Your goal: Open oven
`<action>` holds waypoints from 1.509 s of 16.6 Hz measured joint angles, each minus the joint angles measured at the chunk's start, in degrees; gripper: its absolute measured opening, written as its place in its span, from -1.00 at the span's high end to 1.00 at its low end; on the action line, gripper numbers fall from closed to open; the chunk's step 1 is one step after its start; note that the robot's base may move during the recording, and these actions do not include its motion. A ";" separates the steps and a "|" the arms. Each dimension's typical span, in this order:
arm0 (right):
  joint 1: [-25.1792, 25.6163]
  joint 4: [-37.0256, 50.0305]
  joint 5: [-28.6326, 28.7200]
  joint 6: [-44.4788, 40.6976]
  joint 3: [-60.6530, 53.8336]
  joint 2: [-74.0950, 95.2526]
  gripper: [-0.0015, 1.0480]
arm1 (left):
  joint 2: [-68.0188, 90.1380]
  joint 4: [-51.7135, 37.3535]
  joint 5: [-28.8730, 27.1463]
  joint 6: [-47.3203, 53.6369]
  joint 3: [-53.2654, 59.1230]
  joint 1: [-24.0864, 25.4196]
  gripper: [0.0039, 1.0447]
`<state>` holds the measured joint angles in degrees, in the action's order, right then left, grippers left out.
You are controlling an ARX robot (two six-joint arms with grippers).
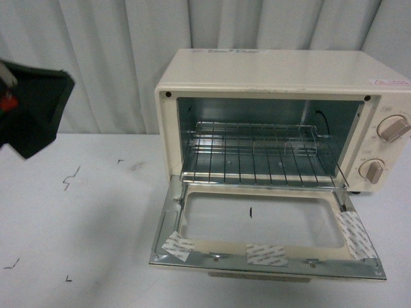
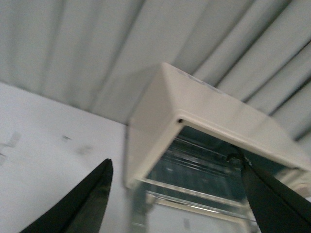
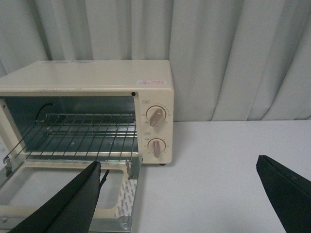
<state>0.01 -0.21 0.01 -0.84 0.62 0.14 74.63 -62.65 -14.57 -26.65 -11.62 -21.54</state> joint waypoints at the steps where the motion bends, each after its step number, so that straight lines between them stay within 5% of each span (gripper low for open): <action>1: 0.00 -0.04 -0.02 0.00 0.00 0.00 -0.87 | -1.49 0.55 -2.71 6.05 2.03 0.81 -0.37; 4: 0.00 -0.02 0.00 0.00 0.00 0.00 -0.87 | -9.57 4.76 -2.01 20.11 5.92 5.81 0.11; 9: 0.00 -0.02 -0.02 0.00 0.00 0.00 -0.87 | -24.94 15.98 4.83 25.59 9.64 12.02 0.97; 14: 0.00 -0.02 -0.02 0.00 0.00 0.00 -0.87 | -44.13 32.68 13.73 25.64 11.06 21.90 0.97; 25: 0.00 0.00 0.00 0.00 0.00 0.00 -0.87 | -62.03 49.99 14.56 25.66 11.06 21.49 0.97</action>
<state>0.01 -0.21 0.01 -0.84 0.62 0.14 12.60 -12.67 -0.01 -0.99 -0.56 -0.05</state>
